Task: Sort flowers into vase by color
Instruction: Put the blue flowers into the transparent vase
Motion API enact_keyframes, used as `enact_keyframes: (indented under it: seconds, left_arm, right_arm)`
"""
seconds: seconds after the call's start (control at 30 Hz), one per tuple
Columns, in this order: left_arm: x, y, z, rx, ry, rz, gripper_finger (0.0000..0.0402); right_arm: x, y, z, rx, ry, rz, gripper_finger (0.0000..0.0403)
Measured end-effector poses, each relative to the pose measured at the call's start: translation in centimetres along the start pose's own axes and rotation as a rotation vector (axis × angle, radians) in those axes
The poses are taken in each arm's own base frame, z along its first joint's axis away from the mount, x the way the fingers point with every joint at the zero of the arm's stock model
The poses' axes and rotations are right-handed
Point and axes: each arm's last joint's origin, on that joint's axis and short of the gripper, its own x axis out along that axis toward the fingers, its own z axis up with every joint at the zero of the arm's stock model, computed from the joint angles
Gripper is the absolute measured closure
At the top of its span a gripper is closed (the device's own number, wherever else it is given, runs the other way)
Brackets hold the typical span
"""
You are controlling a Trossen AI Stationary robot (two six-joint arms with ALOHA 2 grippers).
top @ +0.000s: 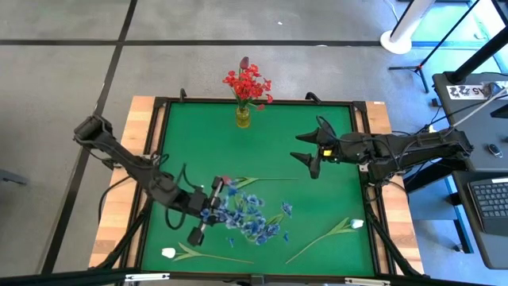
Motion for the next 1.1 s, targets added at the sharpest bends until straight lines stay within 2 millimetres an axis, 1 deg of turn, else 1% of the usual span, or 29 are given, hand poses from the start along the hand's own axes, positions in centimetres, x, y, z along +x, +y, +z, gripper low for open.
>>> enact_keyframes:
  seconds: [0.17,0.27,0.43,0.63,0.83,0.97,1.1]
  left_arm:
    - [0.5,0.2,-1.0,0.006,0.042,0.018,0.04]
    - [0.6,0.4,-1.1,0.01,0.056,0.029,0.0384]
    - [0.6,0.5,-1.2,0.023,0.066,0.058,0.0331]
    - [0.5,0.5,-1.6,0.03,0.104,0.058,0.0254]
    - [0.2,-0.2,-2.0,0.025,0.152,0.034,0.0185]
    - [-0.4,-0.7,-1.9,0.015,0.188,0.027,0.0161]
    - [-0.6,-1.1,-1.5,-0.003,0.236,0.031,0.0154]
  right_arm:
    - [0.0,0.0,0.0,0.0,0.0,0.0,0.01]
    - [0.0,0.0,0.0,0.0,0.0,0.0,0.01]
    - [0.0,0.0,0.0,0.0,0.0,0.0,0.01]
    - [0.0,0.0,0.0,0.0,0.0,0.0,0.01]
    - [0.0,0.0,0.0,0.005,0.0,0.002,0.01]
    - [0.0,0.0,0.0,0.007,0.0,0.002,0.01]
    - [0.0,0.0,0.0,0.008,0.0,0.002,0.01]
